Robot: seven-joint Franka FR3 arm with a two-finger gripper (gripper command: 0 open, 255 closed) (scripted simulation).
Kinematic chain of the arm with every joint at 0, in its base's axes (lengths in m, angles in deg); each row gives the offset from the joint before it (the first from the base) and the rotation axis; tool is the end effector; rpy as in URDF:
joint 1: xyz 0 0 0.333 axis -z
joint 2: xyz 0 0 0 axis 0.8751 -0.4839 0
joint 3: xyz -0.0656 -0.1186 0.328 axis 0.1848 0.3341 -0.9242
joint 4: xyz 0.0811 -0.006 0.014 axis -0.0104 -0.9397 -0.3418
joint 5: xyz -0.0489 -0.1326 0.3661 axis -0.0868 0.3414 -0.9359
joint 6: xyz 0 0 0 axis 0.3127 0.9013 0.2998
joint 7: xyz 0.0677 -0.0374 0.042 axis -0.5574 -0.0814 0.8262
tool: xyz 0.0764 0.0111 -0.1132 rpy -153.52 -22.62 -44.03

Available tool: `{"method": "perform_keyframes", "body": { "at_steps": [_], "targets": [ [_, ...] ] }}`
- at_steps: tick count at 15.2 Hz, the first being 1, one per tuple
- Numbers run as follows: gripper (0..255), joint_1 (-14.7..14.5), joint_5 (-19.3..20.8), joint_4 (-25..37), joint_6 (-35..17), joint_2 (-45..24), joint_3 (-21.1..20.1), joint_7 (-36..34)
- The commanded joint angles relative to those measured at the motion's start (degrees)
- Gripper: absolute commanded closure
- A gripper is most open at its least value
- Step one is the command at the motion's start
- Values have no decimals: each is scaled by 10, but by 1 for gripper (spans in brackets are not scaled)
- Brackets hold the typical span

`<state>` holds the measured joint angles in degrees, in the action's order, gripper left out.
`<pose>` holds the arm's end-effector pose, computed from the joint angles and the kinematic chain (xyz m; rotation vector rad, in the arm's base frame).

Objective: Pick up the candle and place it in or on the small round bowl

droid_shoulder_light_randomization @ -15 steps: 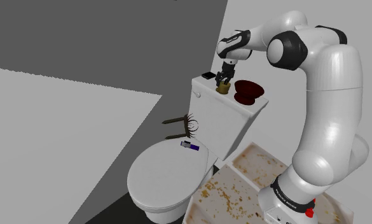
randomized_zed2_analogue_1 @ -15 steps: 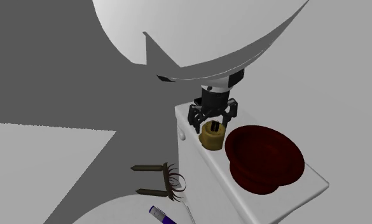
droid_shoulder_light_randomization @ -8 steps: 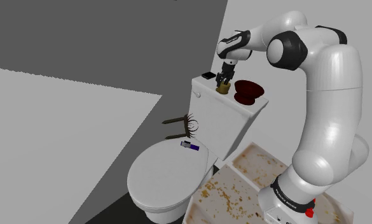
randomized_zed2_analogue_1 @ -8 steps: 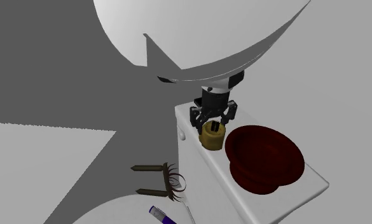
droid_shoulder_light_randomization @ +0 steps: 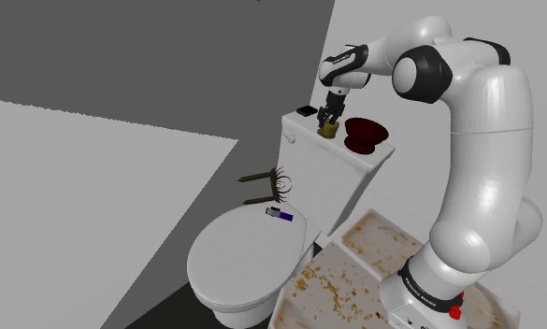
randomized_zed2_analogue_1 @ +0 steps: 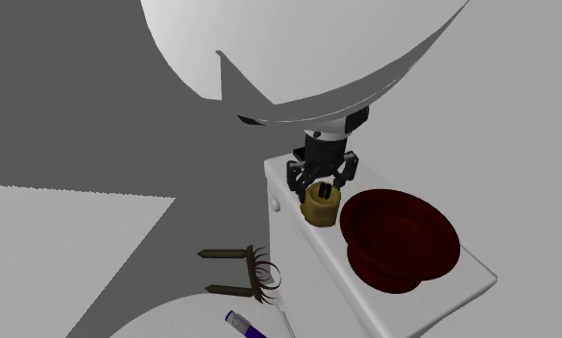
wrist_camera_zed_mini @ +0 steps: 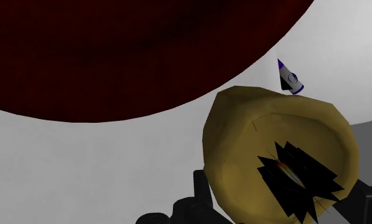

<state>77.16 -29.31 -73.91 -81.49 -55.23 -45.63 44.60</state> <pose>0.6219 -0.3624 0.3298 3.1199 -0.2035 0.0540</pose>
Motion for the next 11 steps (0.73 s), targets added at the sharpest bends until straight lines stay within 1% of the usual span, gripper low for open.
{"method": "perform_keyframes", "body": {
  "at_steps": [1,11],
  "targets": [
    [255,0,0,0,0,0,0,0],
    [255,-2,12,33,61,29,7,-8]
  ]
}}
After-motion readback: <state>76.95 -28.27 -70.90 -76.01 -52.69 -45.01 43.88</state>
